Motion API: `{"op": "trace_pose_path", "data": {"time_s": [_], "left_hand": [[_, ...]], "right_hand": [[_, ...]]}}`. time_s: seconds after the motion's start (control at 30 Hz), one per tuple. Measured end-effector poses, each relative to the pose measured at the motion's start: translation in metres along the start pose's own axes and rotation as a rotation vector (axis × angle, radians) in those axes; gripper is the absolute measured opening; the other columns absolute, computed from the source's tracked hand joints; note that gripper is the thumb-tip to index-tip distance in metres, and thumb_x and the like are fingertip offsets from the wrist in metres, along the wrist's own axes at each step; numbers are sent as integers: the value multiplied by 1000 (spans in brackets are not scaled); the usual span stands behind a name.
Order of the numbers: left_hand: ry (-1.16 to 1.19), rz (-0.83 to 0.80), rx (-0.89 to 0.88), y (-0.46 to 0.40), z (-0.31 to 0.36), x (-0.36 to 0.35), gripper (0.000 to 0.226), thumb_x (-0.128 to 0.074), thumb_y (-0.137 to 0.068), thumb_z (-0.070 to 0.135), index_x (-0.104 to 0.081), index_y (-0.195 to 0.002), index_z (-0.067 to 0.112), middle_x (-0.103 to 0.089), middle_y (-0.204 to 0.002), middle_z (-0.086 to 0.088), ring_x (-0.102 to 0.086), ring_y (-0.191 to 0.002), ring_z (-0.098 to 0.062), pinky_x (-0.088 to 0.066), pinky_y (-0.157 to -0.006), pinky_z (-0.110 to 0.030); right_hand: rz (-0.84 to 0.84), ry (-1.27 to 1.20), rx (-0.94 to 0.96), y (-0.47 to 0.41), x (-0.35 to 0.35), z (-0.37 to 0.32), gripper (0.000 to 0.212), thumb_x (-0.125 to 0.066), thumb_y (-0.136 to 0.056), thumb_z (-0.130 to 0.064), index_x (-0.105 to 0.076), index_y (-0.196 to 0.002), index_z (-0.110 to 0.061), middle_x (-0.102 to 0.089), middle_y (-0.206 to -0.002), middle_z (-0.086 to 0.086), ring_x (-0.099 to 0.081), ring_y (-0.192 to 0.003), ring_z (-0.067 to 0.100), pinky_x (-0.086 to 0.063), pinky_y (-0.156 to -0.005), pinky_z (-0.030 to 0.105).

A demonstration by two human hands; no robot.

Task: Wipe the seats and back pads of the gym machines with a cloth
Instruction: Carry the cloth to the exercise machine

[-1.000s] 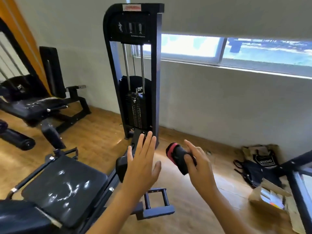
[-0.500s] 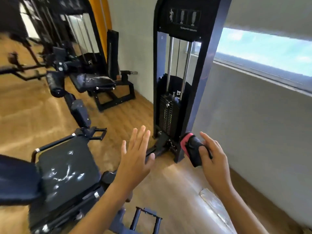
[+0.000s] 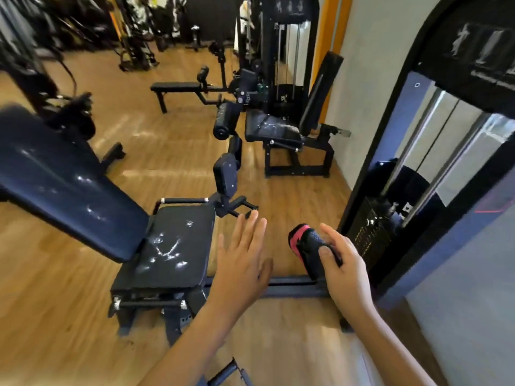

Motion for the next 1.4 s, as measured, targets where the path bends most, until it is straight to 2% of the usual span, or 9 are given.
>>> {"op": "trace_pose_path", "data": {"time_s": [0.2,0.4,0.63,0.8,1.0,1.1,1.2,1.3,1.4], "left_hand": [[-89,31,191,-55,-54,-13,72,-38,-99,42,-18,-163,19,-7,-173,-1,-3,-159,-23,-28,-116,-67],[-77,47,377,-87,-93,-19,71,-37,-101,44,-12,-164,22,8,-172,7,17,-157,-13,-16,-121,-64],[-98,91,569,-133,-138,-28,68,-27,-101,51,-17,-164,26,12,-171,9,22,-155,-12,-6,-123,-62],[-114,160,687,-153,-169,-40,56,-32,-102,51,-29,-156,34,-7,-173,5,6,-159,-16,-18,-121,-64],[164,285,917,-142,-211,-45,55,-55,-104,34,-35,-155,30,-42,-158,11,-23,-153,-9,-20,-123,-57],[255,358,964,-128,-235,-48,51,-63,-97,25,-46,-144,34,-63,-122,19,-58,-114,-9,-42,-108,-52],[249,403,967,-115,-255,-46,50,-60,-89,3,-57,-129,32,-60,-102,30,-59,-95,-5,-46,-101,-49],[229,411,918,-111,-271,-42,53,-56,-88,-2,-60,-127,34,-62,-114,31,-56,-103,9,-44,-104,-46],[202,404,862,-102,-296,-44,52,-58,-88,-1,-60,-123,38,-61,-117,33,-55,-109,9,-42,-105,-41]], "right_hand": [[-175,-86,54,-89,-56,0,46,-55,-96,-4,-54,-132,-33,-58,-115,-17,-53,-111,-9,-36,-83,-3],[-363,-138,83,-156,-119,-1,49,-55,-97,-9,-49,-122,-50,-51,-115,-35,-47,-109,-21,-38,-87,7],[-673,-275,110,-217,-215,-4,45,-55,-97,-9,-54,-129,-42,-59,-128,-17,-53,-115,-8,-48,-91,12],[-850,-347,69,-252,-268,8,45,-56,-97,-9,-59,-123,-46,-63,-115,-10,-61,-108,7,-53,-95,41],[-1034,-405,99,-257,-322,10,51,-59,-95,-5,-61,-117,-52,-62,-102,-18,-61,-102,8,-51,-89,27],[-1103,-442,55,-250,-350,12,50,-62,-92,-1,-62,-119,-44,-61,-96,-19,-59,-86,7,-51,-78,23],[-1130,-480,-48,-242,-377,21,50,-65,-88,1,-63,-122,-36,-63,-100,-16,-61,-90,7,-54,-81,35],[-1136,-616,-343,-236,-404,38,46,-67,-87,-6,-61,-126,-31,-64,-123,-5,-60,-118,13,-50,-97,39],[-1301,-650,-614,-212,-434,46,46,-66,-80,-18,-60,-126,-21,-69,-122,5,-67,-110,19,-57,-82,33]]}}
Point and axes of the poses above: each hand's wrist, its own y-axis away from the middle knuckle, its own x-axis out of the back of the hand, z = x × y, the point moved 9 cm from there along -y, towards the middle knuckle
